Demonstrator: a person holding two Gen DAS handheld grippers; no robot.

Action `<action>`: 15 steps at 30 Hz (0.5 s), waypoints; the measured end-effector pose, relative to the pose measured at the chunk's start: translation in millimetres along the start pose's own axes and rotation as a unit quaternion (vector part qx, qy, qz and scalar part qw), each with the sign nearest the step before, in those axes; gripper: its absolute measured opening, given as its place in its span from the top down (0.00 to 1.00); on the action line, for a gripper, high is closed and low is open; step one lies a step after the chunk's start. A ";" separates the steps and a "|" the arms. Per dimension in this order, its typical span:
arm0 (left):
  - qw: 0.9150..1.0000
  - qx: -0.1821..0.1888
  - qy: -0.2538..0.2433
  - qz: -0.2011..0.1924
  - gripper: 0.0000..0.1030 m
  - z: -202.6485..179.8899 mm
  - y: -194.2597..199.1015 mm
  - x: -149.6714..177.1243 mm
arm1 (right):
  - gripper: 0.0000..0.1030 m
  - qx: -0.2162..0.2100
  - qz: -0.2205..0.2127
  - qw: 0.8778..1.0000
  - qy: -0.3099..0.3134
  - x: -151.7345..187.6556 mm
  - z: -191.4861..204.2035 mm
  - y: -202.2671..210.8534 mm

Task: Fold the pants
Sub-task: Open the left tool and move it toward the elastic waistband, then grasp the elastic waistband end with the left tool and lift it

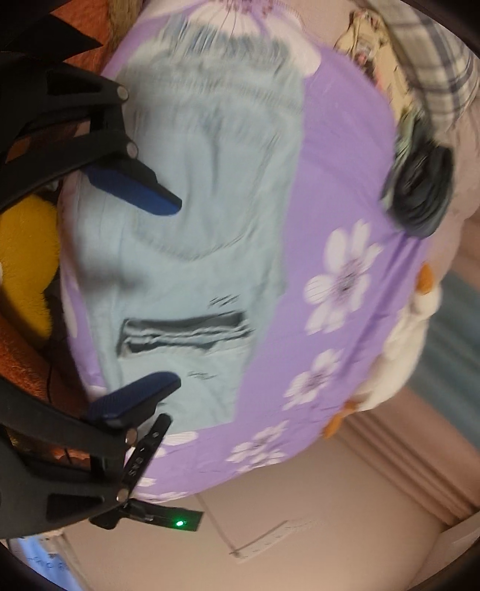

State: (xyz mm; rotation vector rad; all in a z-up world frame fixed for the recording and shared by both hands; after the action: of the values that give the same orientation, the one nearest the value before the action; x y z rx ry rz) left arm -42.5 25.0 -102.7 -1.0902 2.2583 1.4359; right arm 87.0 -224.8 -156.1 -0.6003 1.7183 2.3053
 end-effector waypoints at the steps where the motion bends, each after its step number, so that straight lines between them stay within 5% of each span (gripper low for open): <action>1: 1.000 -0.005 0.003 -0.013 0.09 3.3 6.3 -3.6 | 0.30 -0.010 -0.007 1.000 -0.001 -3.4 4.2 4.8; 6: 0.997 -0.044 0.013 -0.058 0.04 19.0 29.7 -17.7 | 0.10 -0.030 -0.064 0.997 0.032 -23.1 32.3 36.9; 15: 0.988 -0.117 0.070 -0.071 0.03 70.5 38.7 -20.1 | 0.05 -0.092 -0.145 0.983 0.069 -33.0 76.9 64.8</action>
State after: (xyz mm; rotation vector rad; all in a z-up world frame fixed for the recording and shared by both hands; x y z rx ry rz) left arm -68.2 103.7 -99.5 -1.4329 2.0894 1.6421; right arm 75.7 -168.8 -67.1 -0.9957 1.3697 2.2687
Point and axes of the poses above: each gripper's, at about its wrist camera, not at the fingertips, and y roughly against the way its jaws point, z to its left, x to its underside, the point moved 5 cm from there along -y, roughly the way its jaws point, and after that the axes turned 1 degree about z, right-handed, at the moved point
